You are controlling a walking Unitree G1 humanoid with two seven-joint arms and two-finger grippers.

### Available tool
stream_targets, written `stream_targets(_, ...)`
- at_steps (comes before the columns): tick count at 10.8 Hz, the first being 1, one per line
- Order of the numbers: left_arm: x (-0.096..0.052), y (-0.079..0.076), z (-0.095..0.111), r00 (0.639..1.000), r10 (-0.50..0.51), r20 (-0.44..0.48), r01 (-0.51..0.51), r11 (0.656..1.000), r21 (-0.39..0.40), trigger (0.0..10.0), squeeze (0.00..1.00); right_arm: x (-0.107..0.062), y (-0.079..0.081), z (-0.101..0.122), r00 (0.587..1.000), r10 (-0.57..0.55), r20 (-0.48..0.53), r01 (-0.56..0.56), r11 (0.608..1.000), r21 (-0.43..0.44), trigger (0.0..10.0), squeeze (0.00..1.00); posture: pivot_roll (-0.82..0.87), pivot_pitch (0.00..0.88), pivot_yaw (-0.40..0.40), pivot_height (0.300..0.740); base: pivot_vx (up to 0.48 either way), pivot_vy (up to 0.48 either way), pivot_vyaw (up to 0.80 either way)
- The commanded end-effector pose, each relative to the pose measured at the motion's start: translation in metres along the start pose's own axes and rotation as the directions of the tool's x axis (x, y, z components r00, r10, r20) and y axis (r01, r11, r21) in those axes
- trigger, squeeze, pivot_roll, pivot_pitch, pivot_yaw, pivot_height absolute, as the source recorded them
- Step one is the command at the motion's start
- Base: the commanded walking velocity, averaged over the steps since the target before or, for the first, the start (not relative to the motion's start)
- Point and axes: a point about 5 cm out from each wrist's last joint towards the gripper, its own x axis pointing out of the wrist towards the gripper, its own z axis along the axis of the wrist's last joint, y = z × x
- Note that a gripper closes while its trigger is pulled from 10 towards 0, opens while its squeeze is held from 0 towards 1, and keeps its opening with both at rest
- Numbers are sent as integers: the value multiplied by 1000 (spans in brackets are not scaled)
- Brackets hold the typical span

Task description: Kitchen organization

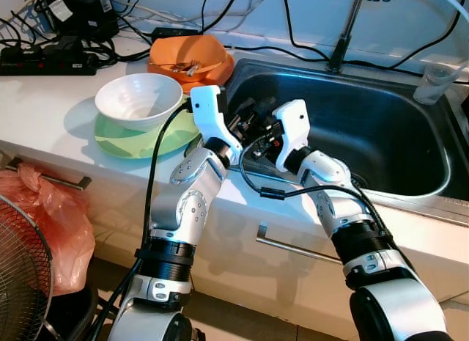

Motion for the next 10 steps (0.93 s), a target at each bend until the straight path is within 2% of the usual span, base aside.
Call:
stream_targets(1,2,-10,1,999,-34,14,34,999,-12,10000,1000,3,-1,5,1000,2,13,-1,1000,-17,10000,0,27,33,-16,740,0,0,0)
stream_targets(6,1,-10,2,999,-32,23,32,999,-19,10000,1000,3,-2,3,1000,-10,8,10,1000,-15,10000,0,28,35,-12,740,0,0,0)
stream_targets(7,1,-9,6,999,-20,44,20,1000,3,10000,1000,3,-4,3,1000,-29,7,30,999,-15,10000,0,28,35,-14,740,0,0,0)
stream_targets(9,-3,-1,15,994,36,103,-44,996,81,10000,1000,3,-10,5,996,-90,12,90,996,-10,10000,0,31,36,-13,740,0,0,0)
stream_targets(10,-8,6,21,987,71,146,-98,976,193,10000,1000,2,-15,5,991,-134,14,134,991,-9,10000,0,34,36,-11,740,0,0,0)
